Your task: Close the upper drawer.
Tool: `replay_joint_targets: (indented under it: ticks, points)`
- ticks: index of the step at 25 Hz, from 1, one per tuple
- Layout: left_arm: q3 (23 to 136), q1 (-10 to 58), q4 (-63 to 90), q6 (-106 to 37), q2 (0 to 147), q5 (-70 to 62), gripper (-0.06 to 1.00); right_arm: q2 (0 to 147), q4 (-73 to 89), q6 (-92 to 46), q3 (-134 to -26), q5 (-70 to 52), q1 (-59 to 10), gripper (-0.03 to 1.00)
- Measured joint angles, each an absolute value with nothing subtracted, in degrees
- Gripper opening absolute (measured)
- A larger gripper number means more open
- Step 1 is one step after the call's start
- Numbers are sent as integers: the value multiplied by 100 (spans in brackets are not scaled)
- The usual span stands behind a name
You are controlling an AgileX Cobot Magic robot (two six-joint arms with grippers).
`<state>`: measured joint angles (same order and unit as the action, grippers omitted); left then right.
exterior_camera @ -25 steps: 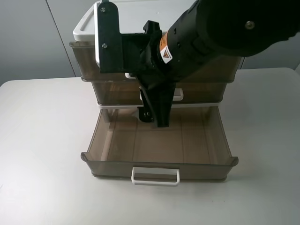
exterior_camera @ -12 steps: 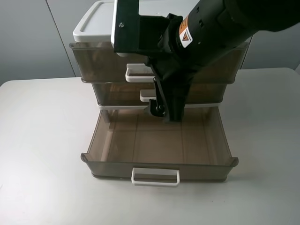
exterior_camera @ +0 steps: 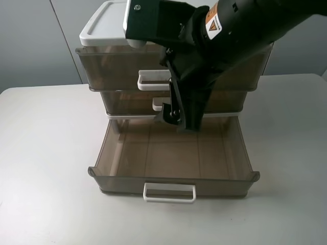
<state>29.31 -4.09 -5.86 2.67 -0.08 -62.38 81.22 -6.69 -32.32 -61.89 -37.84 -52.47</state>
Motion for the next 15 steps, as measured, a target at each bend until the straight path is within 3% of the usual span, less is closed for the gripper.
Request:
replay_joint_targets:
  ticks: [15]
  points:
    - [2931, -409, -586, 256, -8, -6238, 74, 8123, -358, -3362, -5971, -4048, -4978, 70]
